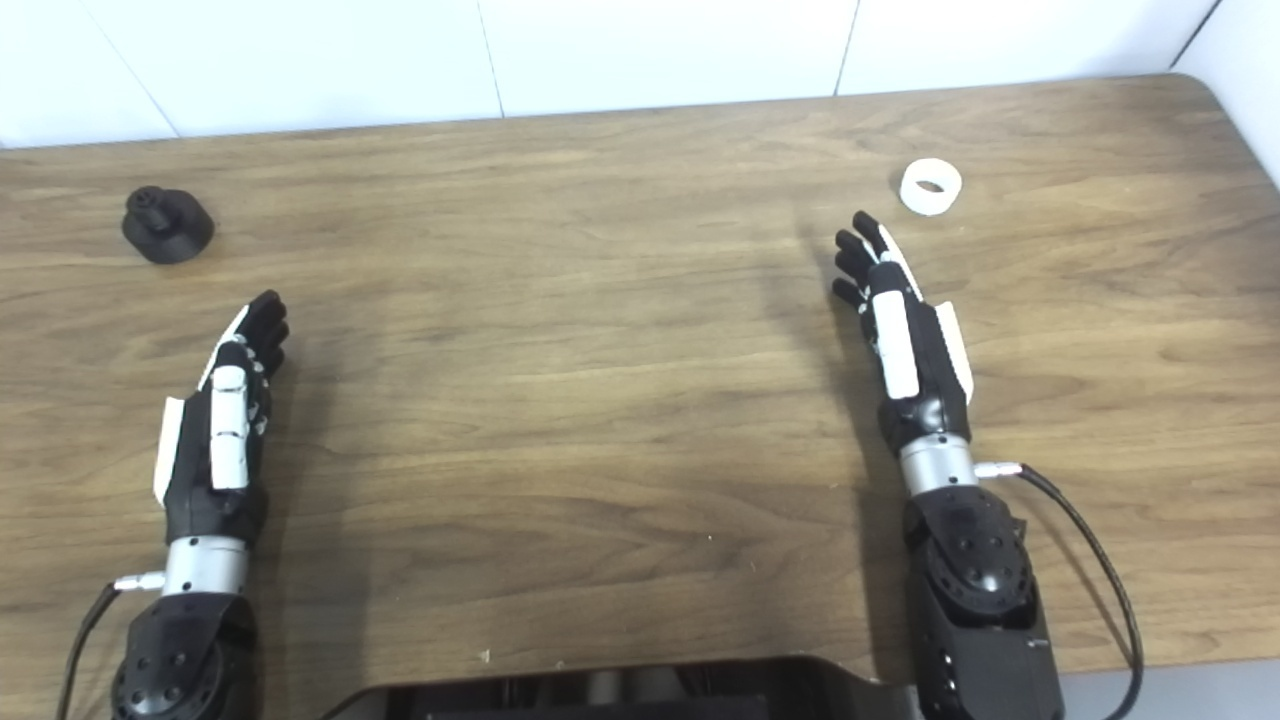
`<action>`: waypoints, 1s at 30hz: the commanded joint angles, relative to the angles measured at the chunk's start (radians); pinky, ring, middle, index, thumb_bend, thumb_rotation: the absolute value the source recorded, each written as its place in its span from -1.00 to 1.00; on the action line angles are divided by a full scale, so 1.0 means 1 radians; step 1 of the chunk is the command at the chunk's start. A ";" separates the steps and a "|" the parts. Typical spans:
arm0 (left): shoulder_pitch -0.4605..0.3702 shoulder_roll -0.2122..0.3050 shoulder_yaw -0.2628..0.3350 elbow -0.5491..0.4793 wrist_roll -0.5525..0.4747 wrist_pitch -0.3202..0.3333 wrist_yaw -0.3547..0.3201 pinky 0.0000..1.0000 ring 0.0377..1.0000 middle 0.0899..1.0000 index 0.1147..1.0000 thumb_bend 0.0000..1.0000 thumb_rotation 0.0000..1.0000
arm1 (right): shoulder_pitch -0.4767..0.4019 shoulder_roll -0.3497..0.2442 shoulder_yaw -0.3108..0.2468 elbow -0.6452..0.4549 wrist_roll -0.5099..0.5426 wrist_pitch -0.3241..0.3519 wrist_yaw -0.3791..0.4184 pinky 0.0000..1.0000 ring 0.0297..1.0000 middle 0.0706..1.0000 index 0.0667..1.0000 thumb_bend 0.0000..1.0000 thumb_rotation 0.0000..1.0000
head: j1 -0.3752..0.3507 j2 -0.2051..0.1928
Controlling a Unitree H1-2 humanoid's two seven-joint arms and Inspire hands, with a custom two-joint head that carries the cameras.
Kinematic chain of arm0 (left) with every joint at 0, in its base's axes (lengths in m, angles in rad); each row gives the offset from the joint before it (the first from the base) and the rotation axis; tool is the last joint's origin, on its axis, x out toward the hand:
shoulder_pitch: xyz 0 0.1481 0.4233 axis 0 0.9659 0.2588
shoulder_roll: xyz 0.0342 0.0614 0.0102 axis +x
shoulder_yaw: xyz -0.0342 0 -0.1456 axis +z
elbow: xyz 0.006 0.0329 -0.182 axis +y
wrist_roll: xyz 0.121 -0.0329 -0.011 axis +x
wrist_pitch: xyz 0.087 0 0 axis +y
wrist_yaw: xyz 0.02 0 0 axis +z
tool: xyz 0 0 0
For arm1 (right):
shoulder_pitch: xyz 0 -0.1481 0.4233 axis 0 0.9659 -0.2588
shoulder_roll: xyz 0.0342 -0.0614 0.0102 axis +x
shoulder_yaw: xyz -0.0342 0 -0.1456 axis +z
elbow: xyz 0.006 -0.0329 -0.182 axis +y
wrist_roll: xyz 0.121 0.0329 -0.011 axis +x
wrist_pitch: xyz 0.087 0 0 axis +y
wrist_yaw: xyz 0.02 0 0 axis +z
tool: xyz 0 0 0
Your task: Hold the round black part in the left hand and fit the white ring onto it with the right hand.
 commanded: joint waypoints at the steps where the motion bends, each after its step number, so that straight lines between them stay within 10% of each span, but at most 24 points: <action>1: -0.001 0.014 -0.001 -0.005 0.001 -0.020 0.003 1.00 0.91 0.87 0.81 -0.21 0.97 | 0.016 -0.002 0.004 0.013 0.000 -0.012 0.004 0.73 0.81 0.80 0.86 0.16 1.00 | 0.001 0.000; 17: 0.003 0.003 -0.012 0.032 0.019 -0.062 0.008 0.98 0.91 0.87 0.81 -0.10 0.90 | 0.019 -0.013 -0.006 0.048 0.028 -0.044 0.017 0.75 0.81 0.79 0.85 0.02 1.00 | 0.093 -0.061; 30: -0.005 -0.036 -0.047 0.146 0.073 -0.164 0.042 1.00 0.91 0.87 0.80 -0.06 0.84 | -0.001 -0.055 -0.029 0.223 0.082 -0.175 0.058 0.75 0.80 0.79 0.87 0.15 1.00 | 0.279 -0.246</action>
